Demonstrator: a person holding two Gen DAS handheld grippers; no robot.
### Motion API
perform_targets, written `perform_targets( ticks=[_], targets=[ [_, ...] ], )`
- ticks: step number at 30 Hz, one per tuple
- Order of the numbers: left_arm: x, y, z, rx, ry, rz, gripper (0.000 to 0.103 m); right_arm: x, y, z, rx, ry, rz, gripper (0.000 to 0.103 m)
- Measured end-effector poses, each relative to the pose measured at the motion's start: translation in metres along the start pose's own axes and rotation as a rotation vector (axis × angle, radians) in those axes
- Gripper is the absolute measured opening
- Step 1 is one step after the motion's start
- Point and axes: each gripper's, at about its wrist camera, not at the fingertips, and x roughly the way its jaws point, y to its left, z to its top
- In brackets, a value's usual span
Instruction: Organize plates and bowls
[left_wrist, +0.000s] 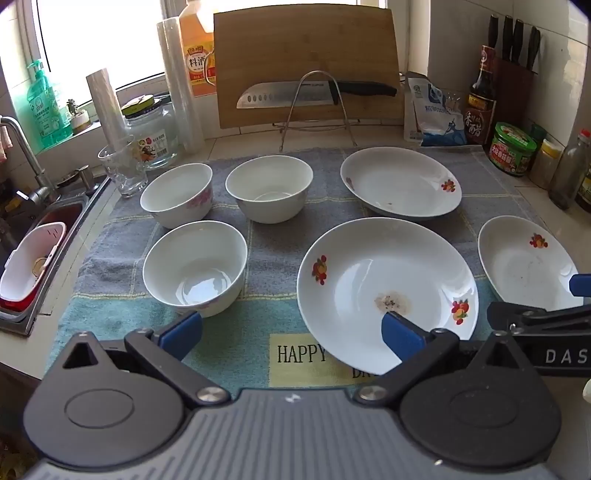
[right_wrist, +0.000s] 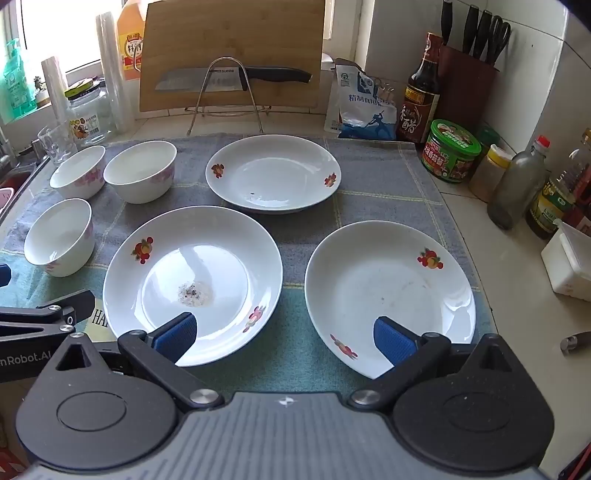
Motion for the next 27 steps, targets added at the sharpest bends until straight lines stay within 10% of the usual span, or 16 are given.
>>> perform_targets(
  ticks=[27],
  targets=[
    [-0.008,0.005,0.003,-0.005,-0.021,0.002,0.102,-0.009,0.005,0.001,-0.002,-0.036,0.006,0.103]
  ],
)
